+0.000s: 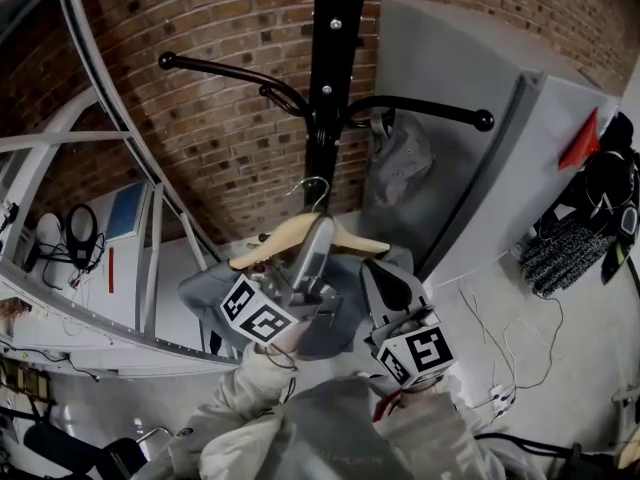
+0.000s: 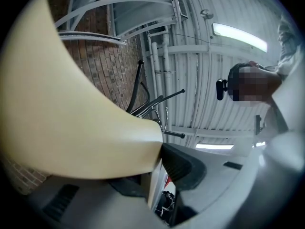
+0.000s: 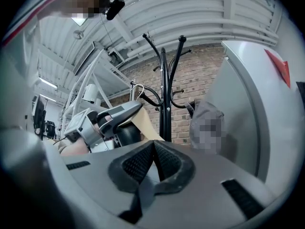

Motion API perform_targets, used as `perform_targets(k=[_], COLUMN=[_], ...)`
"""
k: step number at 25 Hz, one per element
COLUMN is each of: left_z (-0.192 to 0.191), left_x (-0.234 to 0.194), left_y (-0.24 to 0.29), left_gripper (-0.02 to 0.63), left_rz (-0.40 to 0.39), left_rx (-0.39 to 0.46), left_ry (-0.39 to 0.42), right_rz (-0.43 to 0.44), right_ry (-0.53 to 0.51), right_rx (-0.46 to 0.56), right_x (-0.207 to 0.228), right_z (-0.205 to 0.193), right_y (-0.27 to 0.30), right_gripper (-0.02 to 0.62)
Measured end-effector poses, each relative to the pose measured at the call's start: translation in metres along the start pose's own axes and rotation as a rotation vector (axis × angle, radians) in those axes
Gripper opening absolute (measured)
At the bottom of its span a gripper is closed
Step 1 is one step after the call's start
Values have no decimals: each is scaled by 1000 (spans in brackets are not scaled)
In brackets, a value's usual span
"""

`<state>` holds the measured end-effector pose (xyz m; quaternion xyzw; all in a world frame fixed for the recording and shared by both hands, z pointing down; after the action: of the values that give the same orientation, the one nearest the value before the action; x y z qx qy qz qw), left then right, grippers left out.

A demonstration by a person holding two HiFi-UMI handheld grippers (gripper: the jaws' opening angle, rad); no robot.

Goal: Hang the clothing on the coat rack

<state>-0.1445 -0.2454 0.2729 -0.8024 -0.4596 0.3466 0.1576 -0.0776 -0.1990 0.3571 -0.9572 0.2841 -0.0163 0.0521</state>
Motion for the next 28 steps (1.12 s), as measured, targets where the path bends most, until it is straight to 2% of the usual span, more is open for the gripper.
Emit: perform_targets(k=[16, 28], left_z=[-23, -28], left_x=[-43, -67], left_y=[26, 43], left_gripper=[97, 97], left_rz=[57, 105], left_rx=[-16, 11], left_ry=[-15, -3], right_rz=[21, 105], right_ry=[23, 49], right_rx=[-10, -18], right_x=[36, 64], right_z=[-12, -17], right_y=[22, 46], right_gripper=[25, 25])
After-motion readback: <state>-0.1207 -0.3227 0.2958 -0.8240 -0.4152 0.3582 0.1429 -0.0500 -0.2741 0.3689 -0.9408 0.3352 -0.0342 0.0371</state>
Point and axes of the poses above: the fingertips, and each gripper's own axes: y forward along the fingers, x to its right, z out of its top, the point moved 1 cm from there along -y, backward along the fingers, and after that the axes turned 7 degrees about z, right-handed, at the moved point
